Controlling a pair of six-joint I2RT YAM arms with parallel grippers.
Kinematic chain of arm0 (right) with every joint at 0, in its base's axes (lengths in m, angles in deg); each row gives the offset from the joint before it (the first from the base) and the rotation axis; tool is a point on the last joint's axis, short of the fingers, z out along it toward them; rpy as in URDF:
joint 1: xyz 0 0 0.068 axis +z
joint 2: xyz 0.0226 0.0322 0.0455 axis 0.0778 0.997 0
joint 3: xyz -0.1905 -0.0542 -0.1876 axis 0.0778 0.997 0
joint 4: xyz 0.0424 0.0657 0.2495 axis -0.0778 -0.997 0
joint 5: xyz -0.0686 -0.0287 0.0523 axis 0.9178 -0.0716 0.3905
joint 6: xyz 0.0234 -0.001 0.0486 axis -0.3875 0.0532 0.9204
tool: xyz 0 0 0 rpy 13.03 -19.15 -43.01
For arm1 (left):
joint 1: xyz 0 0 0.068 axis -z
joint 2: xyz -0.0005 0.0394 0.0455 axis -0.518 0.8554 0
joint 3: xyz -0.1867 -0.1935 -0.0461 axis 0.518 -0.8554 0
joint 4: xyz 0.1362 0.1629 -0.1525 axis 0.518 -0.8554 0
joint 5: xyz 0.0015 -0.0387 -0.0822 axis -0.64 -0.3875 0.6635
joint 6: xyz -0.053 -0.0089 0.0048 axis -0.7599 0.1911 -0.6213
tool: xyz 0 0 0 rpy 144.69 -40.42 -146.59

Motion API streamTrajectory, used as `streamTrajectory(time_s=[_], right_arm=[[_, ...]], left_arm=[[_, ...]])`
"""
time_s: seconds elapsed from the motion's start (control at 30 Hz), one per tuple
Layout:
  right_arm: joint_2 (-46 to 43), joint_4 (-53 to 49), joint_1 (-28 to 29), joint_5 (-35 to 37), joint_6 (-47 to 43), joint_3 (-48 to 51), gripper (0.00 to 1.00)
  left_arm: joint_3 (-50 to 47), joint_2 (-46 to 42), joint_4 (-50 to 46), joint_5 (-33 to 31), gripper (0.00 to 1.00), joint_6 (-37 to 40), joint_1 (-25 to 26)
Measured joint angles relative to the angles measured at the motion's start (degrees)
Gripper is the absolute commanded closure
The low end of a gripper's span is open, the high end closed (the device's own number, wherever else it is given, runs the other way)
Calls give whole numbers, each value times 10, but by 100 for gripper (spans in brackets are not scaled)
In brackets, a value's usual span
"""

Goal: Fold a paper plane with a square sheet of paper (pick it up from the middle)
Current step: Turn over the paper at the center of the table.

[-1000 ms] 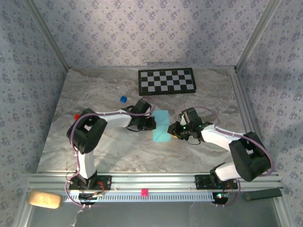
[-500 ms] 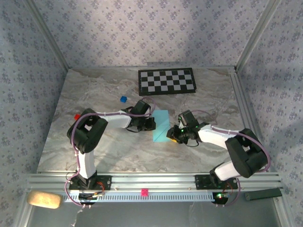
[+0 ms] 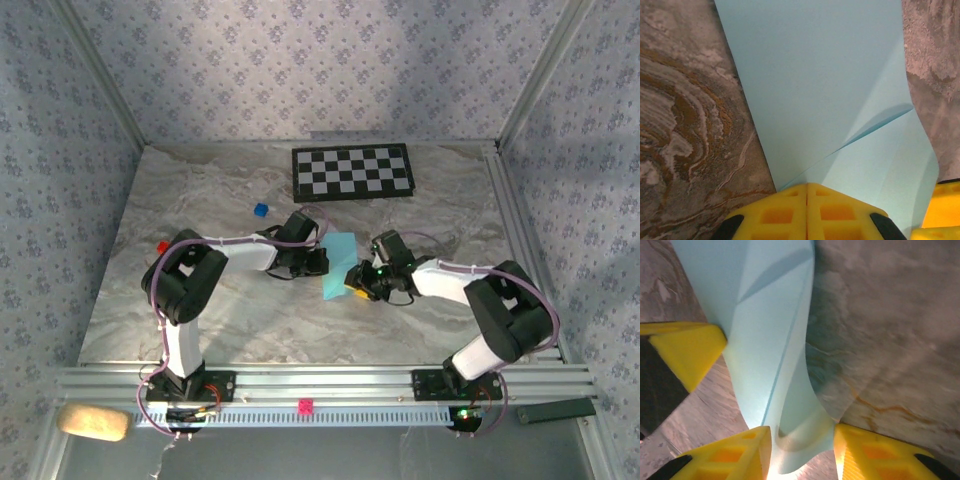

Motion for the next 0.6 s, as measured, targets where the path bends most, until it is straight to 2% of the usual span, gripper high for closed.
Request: streamTrajectory(time_s=[0.33, 0.6], right_arm=[[45, 23, -26, -23, -14, -52, 56], [73, 33, -48, -43, -21, -62, 60]], left_arm=[[0, 0, 0, 7, 94, 0, -1], [0, 0, 0, 9, 94, 1, -1]])
